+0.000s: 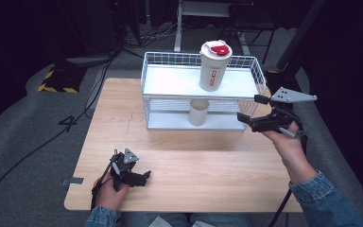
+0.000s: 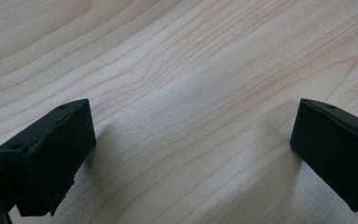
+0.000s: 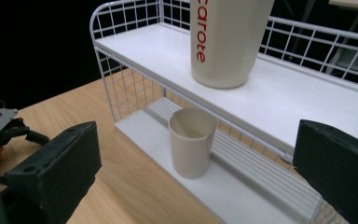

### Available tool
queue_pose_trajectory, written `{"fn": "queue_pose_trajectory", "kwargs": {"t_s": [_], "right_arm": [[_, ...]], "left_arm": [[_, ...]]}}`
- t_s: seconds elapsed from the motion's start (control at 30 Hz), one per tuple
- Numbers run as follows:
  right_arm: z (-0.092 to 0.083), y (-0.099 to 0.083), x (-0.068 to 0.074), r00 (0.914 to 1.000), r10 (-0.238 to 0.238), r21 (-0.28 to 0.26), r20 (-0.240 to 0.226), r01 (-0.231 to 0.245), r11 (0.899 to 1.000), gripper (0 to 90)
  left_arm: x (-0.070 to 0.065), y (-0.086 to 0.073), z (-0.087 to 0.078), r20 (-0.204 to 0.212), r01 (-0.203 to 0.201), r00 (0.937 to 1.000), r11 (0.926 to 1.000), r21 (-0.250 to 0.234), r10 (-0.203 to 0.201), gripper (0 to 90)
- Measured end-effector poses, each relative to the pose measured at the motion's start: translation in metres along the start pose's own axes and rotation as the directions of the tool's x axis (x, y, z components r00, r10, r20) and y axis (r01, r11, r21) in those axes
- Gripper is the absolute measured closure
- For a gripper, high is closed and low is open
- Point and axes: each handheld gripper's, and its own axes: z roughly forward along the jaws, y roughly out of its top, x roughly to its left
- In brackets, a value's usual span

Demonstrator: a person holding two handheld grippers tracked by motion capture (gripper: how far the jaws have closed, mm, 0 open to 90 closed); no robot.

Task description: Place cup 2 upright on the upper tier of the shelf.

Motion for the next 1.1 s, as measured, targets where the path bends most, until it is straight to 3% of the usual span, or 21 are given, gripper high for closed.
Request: {"fn": "queue_pose_trajectory", "kwargs": {"t_s": [0.47, 1.1], "right_arm": [[-0.021, -0.041, 0.001, 0.9997, -0.011, 0.093, 0.022, 0.009, 0.996, 7.4], [-0.027, -0.117, -0.001, 0.9934, 0.083, 0.183, 0.08, -0.096, 0.978, 11.5]], "left_arm": [[0.001, 0.001, 0.001, 0.002, -0.002, 1.0, 1.0, -0.002, 0.002, 0.4], [0.001, 0.003, 0.003, 0.001, 0.008, 1.0, 0.9999, -0.006, -0.008, 0.4]]}}
